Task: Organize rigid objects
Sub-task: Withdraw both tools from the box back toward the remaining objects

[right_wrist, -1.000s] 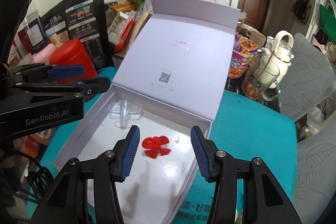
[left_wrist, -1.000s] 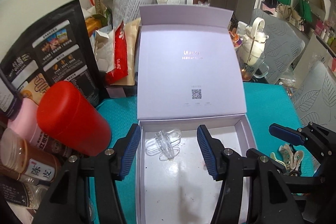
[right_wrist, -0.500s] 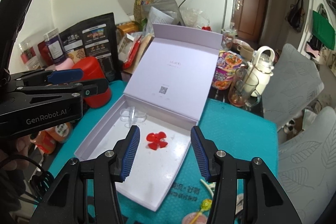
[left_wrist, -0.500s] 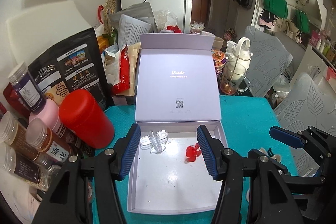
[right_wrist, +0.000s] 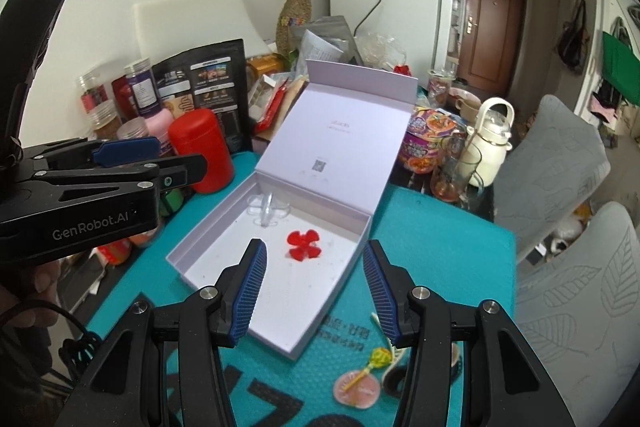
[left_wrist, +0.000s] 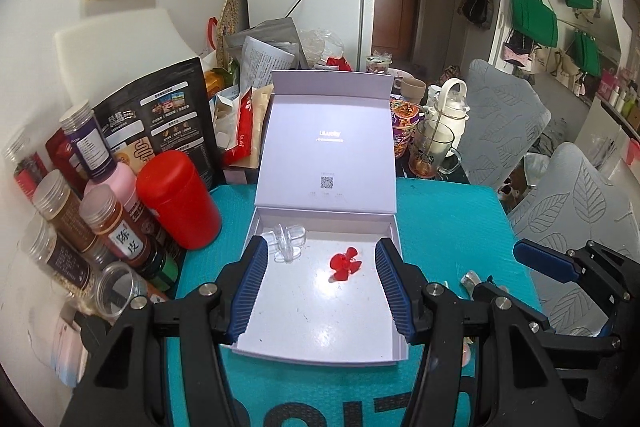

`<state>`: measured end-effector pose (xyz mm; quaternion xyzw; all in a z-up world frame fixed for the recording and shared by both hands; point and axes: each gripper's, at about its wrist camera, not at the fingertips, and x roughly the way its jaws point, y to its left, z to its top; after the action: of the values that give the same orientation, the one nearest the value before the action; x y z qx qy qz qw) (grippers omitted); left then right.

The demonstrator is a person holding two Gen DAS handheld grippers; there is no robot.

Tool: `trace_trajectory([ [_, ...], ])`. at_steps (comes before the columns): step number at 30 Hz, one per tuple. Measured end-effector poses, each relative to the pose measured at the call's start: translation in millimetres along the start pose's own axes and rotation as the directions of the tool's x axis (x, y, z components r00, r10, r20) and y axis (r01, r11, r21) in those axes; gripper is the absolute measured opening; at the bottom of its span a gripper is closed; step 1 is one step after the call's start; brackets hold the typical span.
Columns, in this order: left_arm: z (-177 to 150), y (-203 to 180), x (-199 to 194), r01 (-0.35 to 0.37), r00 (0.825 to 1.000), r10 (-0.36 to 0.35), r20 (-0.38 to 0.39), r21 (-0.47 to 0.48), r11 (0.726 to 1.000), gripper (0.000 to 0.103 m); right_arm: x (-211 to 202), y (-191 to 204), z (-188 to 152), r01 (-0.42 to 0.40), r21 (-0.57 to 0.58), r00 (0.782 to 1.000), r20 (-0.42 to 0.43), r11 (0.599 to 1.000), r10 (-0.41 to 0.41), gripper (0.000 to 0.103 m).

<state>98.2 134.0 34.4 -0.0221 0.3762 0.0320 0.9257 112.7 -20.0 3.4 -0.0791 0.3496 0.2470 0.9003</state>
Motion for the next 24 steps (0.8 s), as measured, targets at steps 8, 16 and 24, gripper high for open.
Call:
trace_trajectory([
  [8, -16, -35, -24, -0.032, 0.999, 0.032, 0.009, -0.031, 0.999, 0.055, -31, -22, -21, -0.036, -0.027, 0.999, 0.012, 0.999, 0.036, 0.05],
  [16, -35, -73, -42, -0.065, 0.998, 0.065, 0.007, -0.072, 0.995, 0.055, -61, -50, -45, -0.076, -0.047, 0.997, 0.01, 0.996, 0.076, 0.05],
  [24, -59, -112, -53, -0.087, 0.996, 0.087, -0.005, -0.103, 0.991, 0.055, -83, -83, -72, -0.1, -0.061, 0.995, 0.001, 0.993, 0.1, 0.05],
])
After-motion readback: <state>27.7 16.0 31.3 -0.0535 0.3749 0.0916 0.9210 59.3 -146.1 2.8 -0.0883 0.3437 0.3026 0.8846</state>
